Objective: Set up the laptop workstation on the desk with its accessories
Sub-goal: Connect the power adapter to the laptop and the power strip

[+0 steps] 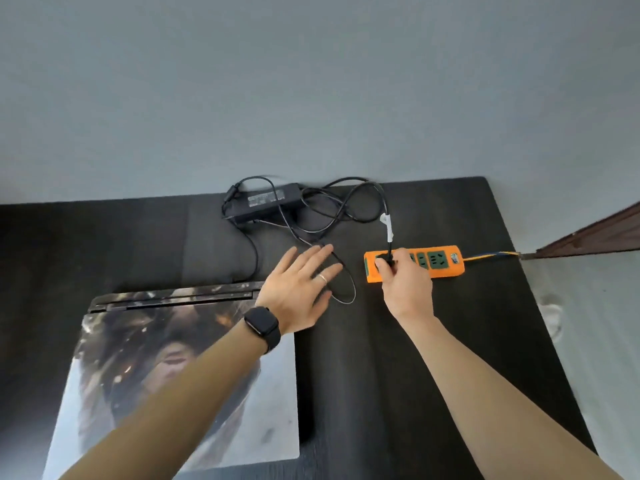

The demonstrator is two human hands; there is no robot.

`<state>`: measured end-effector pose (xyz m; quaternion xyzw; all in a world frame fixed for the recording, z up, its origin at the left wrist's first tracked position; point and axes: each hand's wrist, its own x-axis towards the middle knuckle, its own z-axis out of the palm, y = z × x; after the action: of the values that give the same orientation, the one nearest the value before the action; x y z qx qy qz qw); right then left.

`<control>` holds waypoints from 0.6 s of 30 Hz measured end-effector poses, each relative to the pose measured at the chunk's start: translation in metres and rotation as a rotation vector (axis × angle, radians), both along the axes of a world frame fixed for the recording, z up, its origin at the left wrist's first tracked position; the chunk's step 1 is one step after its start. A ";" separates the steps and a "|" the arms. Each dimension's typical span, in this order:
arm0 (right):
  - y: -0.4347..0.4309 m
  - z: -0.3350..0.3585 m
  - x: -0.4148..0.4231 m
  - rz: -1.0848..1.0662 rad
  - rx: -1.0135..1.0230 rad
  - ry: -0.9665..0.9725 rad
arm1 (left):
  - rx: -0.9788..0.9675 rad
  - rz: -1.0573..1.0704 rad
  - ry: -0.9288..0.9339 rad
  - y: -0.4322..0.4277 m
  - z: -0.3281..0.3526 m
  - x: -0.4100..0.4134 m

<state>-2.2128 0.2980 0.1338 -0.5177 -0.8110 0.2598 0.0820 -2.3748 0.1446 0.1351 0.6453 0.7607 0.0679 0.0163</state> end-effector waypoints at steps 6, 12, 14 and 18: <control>-0.047 -0.005 0.027 0.004 -0.160 0.067 | -0.150 0.755 -0.221 -0.058 -0.006 0.060; -0.129 -0.030 0.101 0.457 0.014 -0.220 | -0.180 0.878 -0.317 -0.130 -0.004 0.124; -0.151 -0.023 0.118 0.613 -0.002 -0.264 | -0.214 0.940 -0.356 -0.152 0.005 0.145; -0.187 0.014 0.132 0.885 -0.044 -0.293 | -0.193 1.055 -0.382 -0.208 0.033 0.185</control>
<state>-2.0808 0.1109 0.1481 -0.1549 -0.9513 0.2109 -0.1632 -2.1898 -0.0636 0.1678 0.1500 0.9663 0.1127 0.1764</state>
